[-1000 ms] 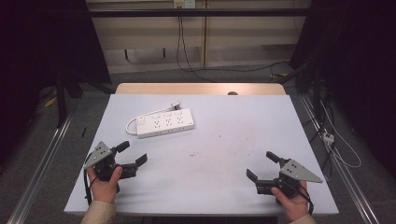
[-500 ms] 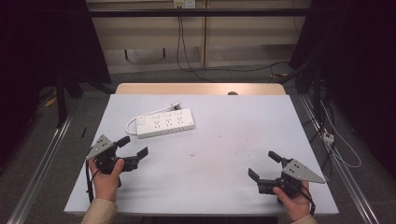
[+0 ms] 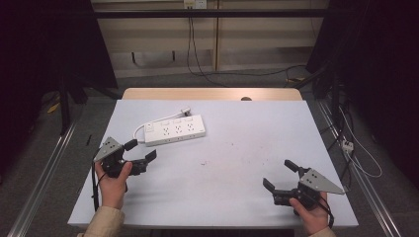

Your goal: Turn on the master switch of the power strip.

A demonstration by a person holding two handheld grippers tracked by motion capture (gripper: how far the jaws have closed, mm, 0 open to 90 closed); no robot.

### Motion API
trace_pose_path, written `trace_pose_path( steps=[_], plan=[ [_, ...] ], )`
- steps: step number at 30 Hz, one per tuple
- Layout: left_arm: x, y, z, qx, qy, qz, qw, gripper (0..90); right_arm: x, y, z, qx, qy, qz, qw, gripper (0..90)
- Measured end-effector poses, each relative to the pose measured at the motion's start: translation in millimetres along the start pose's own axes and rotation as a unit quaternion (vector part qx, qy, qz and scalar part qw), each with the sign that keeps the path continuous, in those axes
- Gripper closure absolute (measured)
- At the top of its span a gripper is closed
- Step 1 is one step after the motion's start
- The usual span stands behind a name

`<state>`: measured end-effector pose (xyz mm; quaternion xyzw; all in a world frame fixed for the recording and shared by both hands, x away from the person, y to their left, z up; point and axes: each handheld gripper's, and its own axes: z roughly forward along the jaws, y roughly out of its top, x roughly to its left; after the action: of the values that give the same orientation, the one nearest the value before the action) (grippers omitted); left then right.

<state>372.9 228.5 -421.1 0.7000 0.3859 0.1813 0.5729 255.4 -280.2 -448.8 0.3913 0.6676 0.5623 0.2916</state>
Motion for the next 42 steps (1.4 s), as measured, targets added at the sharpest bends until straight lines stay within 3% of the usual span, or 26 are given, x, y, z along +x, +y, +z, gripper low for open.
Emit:
trace_pose_path(
  steps=[6,22,42],
  plan=[
    [0.3,3.1,5.5,0.004,-0.006,0.006,1.0000,10.1,0.9,-0.3,0.9,0.001,0.004,-0.001,1.0000,1.1],
    [6.5,6.3,22.1,0.015,-0.011,-0.010,0.9998,9.6,0.1,-0.4,2.1,0.001,0.007,0.001,1.0000,1.3],
    [13.8,8.8,35.0,0.028,0.003,-0.013,0.9995,9.6,0.3,0.3,2.7,0.001,0.012,0.000,0.9999,1.3]
  ],
)
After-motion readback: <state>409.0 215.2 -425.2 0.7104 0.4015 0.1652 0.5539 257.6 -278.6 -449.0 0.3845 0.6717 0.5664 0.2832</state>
